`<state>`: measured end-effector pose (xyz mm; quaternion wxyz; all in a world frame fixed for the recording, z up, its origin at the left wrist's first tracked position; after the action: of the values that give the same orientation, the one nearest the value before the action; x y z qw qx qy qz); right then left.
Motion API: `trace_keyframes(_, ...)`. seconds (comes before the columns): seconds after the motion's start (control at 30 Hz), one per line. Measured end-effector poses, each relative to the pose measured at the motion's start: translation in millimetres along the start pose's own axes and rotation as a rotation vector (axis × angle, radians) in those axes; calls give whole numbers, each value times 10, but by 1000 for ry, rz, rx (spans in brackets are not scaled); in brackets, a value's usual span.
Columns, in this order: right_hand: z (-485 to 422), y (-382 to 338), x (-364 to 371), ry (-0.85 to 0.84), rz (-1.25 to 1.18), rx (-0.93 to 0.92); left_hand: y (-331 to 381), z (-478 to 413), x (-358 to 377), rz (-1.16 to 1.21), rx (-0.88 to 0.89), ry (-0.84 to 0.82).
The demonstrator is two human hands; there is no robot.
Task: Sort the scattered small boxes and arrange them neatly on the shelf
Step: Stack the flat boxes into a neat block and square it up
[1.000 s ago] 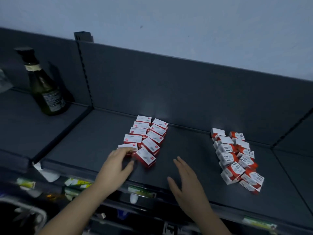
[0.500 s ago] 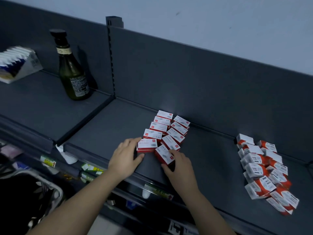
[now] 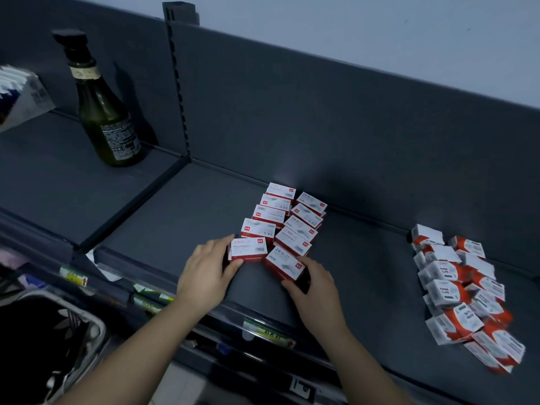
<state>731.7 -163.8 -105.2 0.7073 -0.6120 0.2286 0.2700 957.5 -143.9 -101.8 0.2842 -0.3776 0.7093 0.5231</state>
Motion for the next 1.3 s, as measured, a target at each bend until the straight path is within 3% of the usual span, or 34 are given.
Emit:
trace_keyframes(0.2, -2, 36, -50, 15, -57, 52, 15, -5, -18, 7, 34, 22)
trace_keyframes(0.3, 29, 21, -148, 51, -208, 62, 49, -9, -77, 85, 84, 42)
trace_keyframes(0.37, 58, 28, -215, 55, -362, 96, 69, 4, -137, 233, 111, 60)
trace_keyframes(0.5, 212, -74, -245, -80, -732, 145, 127, -3, -195, 936, -69, 23)
trace_keyframes(0.57, 307, -186, -269, -119, -832, 134, 262, -28, -206, 1169, -115, -48)
trace_keyframes(0.7, 451, -368, -345, -137, -1005, 118, 529, -51, -215, 1327, -125, -182)
trace_keyframes(0.93, 635, -429, -487, -112, -1288, 168, 678, -25, -216, 1408, -132, -252)
trace_keyframes(1.1, 611, -395, -510, -16, -1197, 135, 720, -5, -217, 1487, -174, -270)
trace_keyframes(1.3, 672, -444, -650, 36, -780, 52, 747, 47, -206, 1490, -189, -314)
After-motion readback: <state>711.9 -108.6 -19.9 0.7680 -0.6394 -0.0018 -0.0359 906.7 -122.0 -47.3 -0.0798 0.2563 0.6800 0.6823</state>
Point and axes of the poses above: each hand's wrist, its own z-axis away from the middle knuckle, its own x-axis out of the palm, y = z × x, the point moved 10 cm from there along -z, towards the middle knuckle, and after that the axes turned 13 degrees about x, right-handed, at the moved point
